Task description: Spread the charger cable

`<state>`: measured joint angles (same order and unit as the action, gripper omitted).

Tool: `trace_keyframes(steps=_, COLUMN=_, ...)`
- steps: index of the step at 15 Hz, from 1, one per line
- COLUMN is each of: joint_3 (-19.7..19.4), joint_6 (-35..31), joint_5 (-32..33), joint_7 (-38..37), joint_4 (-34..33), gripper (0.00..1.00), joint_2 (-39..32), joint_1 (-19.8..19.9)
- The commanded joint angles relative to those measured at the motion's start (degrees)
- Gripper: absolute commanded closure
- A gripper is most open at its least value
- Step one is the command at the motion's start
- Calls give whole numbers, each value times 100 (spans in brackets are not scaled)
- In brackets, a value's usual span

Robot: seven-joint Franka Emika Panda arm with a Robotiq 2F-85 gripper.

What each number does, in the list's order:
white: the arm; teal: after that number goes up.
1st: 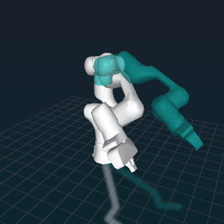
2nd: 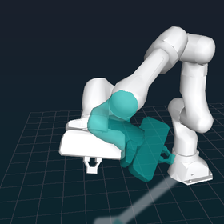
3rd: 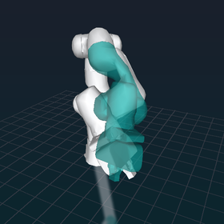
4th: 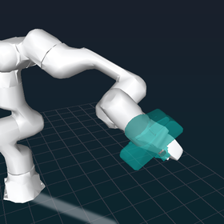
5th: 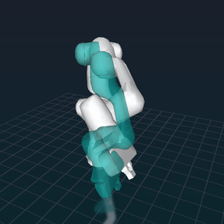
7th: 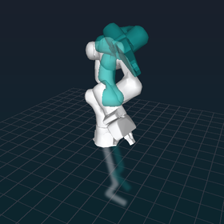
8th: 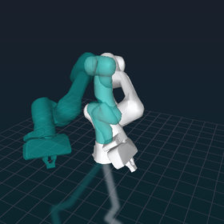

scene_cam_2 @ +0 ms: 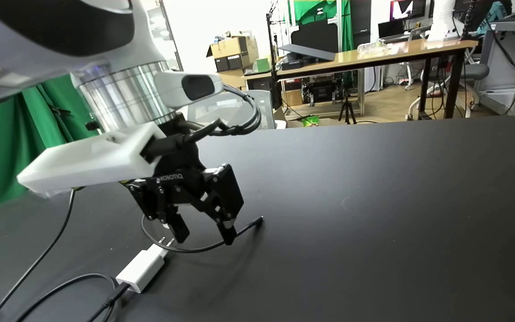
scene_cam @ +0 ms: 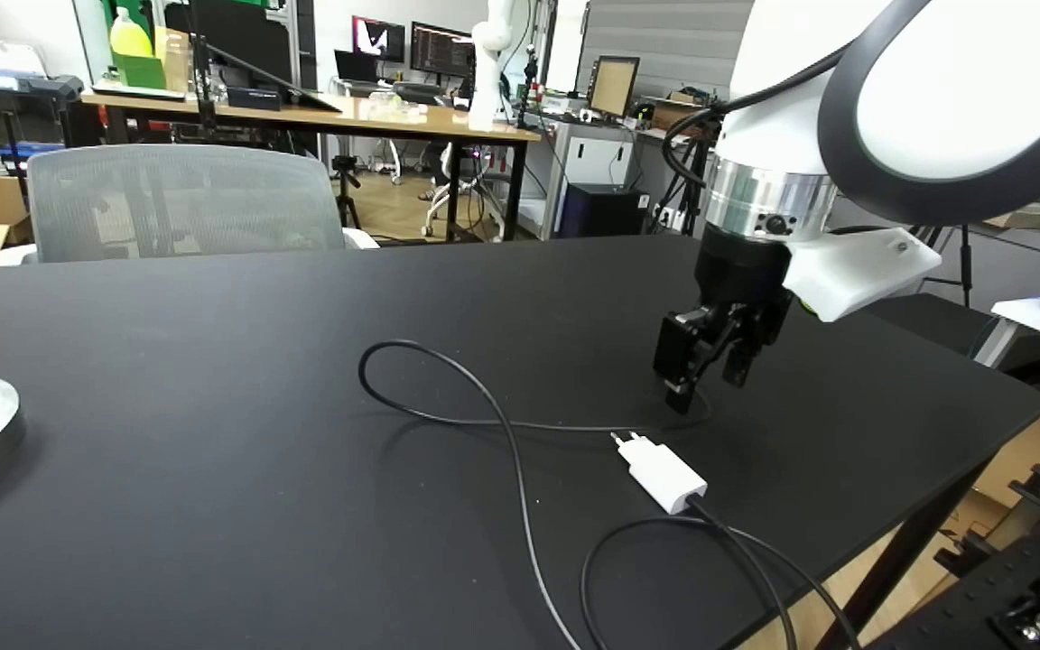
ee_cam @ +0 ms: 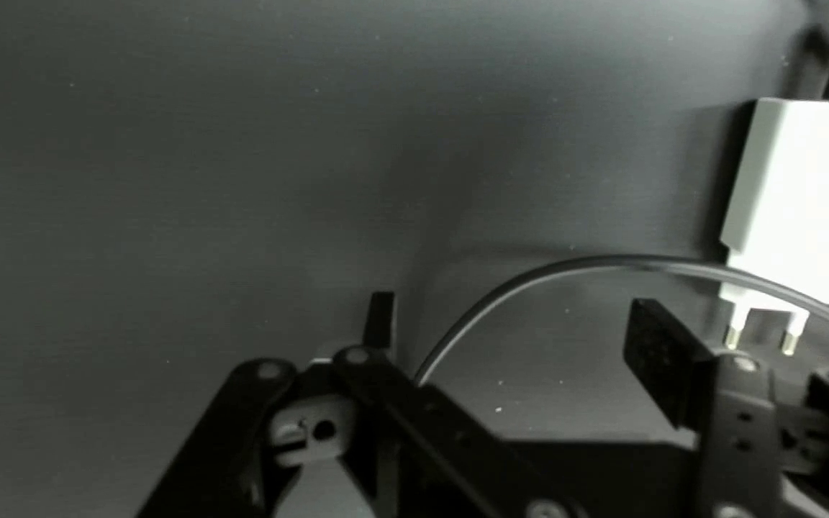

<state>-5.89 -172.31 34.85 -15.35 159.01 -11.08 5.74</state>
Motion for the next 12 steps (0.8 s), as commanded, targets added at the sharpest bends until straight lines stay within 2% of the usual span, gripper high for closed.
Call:
trace_keyframes(steps=1, joint_3=166, joint_6=351, joint_5=-146, joint_7=120, joint_4=-16, gripper=0, joint_2=402, joint_1=100)
trace_keyframes(steps=4, joint_3=255, joint_6=799, joint_5=-519, joint_7=347, joint_4=59, gripper=0, joint_2=851, joint_1=75)
trace_keyframes(steps=8, joint_3=105, joint_6=1400, joint_5=-867, joint_7=407, joint_4=-105, gripper=0, joint_2=1318, joint_1=-78)
trace_keyframes(steps=12, joint_3=168, joint_6=1940, joint_5=-1168, joint_7=500, joint_4=-284, gripper=0, joint_2=1592, joint_1=24)
